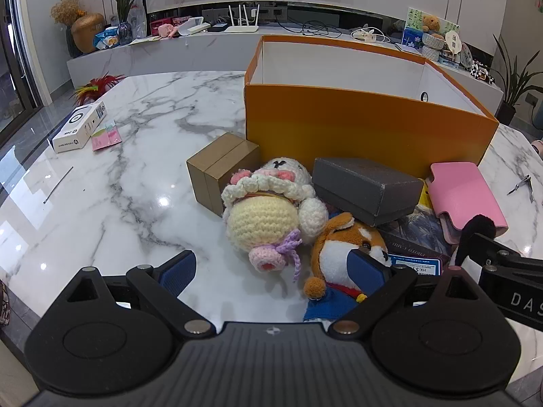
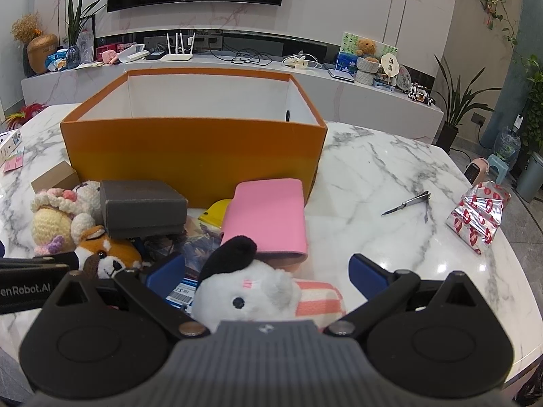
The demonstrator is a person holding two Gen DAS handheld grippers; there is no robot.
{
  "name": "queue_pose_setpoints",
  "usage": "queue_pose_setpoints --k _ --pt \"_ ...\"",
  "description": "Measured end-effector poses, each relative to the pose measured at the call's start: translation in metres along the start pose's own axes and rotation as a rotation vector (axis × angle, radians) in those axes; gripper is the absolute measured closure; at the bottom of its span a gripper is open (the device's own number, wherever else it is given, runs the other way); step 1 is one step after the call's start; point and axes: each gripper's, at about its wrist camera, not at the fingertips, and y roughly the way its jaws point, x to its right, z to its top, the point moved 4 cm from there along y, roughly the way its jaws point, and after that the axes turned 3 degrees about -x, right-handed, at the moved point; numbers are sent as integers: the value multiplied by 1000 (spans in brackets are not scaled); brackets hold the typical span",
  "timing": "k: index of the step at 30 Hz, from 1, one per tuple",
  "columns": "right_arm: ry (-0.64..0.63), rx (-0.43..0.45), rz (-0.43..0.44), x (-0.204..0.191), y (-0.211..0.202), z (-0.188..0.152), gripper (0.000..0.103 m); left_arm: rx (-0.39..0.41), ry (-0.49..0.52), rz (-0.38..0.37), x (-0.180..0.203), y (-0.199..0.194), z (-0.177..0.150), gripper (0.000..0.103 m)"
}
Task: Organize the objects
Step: 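Grasp the cream crocheted bunny with the left tool while the right tool grasps the white plush bear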
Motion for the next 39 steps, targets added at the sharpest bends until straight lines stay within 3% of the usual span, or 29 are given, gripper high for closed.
queue_pose_setpoints --k 14,19,24,31,36,39 --pt "-7 3 1 1 2 -1 1 -4 0 -4 0 1 0 0" --pt "13 10 -10 22 3 0 1 6 -13 3 -15 -2 4 0" --pt "14 -27 38 44 3 -11 1 9 33 -20 -30 -9 0 0" --pt "37 -70 153 48 4 -22 1 9 81 -89 -22 -13 -4 0" --pt "26 -61 183 32 6 -21 1 58 117 -56 -34 -8 15 0" --pt "6 -67 196 23 11 -21 1 48 116 -52 -43 6 27 0"
